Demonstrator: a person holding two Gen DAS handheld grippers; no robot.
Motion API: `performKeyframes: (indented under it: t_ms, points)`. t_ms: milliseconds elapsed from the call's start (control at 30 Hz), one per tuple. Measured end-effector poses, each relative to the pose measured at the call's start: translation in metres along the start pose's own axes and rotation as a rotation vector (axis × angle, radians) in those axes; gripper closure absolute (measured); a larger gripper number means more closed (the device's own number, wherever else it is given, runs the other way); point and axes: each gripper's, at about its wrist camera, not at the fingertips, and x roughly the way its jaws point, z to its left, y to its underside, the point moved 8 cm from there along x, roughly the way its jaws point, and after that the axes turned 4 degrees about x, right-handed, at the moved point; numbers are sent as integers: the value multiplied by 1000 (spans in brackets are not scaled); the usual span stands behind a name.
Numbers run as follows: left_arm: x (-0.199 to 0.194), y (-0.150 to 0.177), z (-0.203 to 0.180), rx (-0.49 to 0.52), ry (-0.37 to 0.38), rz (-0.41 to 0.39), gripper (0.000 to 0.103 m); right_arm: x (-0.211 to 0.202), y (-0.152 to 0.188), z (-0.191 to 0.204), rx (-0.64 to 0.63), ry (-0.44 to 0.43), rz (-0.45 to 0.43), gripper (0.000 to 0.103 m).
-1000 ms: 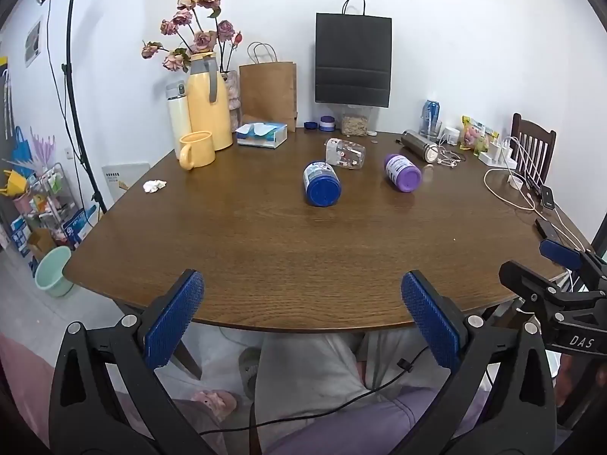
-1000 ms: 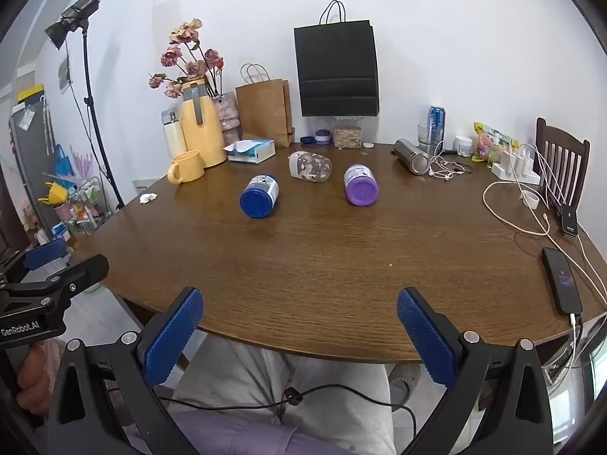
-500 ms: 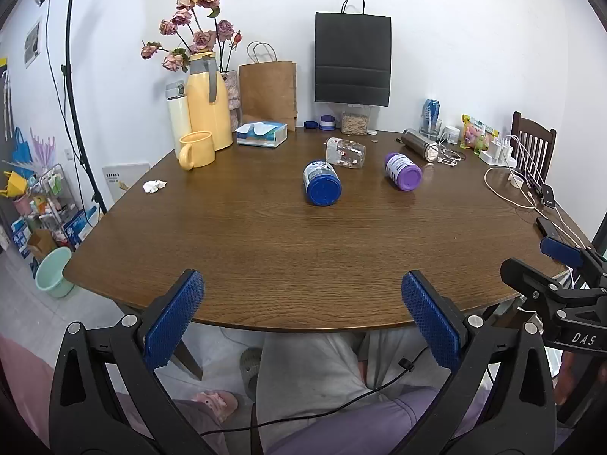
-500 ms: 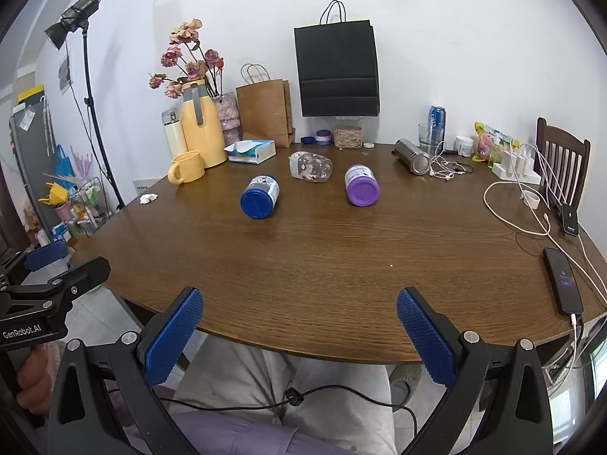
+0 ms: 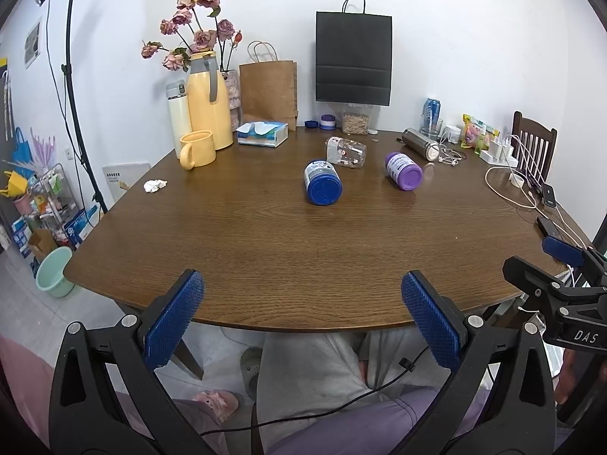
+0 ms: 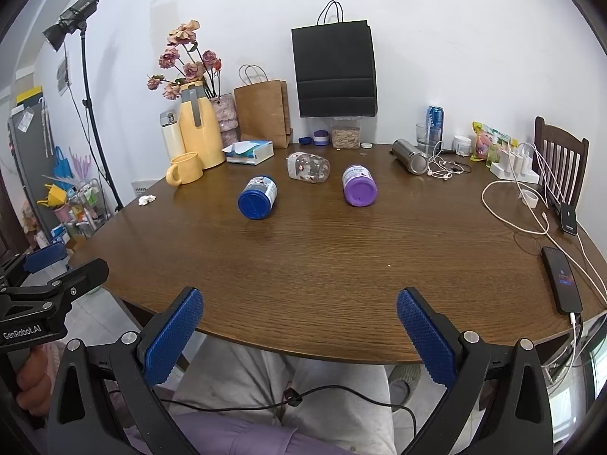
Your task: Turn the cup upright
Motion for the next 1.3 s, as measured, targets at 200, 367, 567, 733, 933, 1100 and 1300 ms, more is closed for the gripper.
performKeyframes:
  t_ms: [200,367,567,733,933,1100,1300]
  points:
    - [0,0,0,0,0,1,0,-1,-1,1,-7,-1,-7,0]
    - [1,0,1,-1,0,2,0,-1,0,1,-6,0,-7,0]
    - [1,1,1,0,0,5,0,-1,0,0,-6,0,-7,0]
    - [3,1,2,-1,-2,12,0,-1,1,1,-3,0,-5,0]
    - [5,3,1,1,-1,15,0,-1,1,0,-3,0,-4,0]
    - [5,4,1,1,-2,16,0,-1,1,0,-3,-1,-3,0]
    - [5,4,1,2,-2,16,0,-1,1,0,-3,0,-5,0]
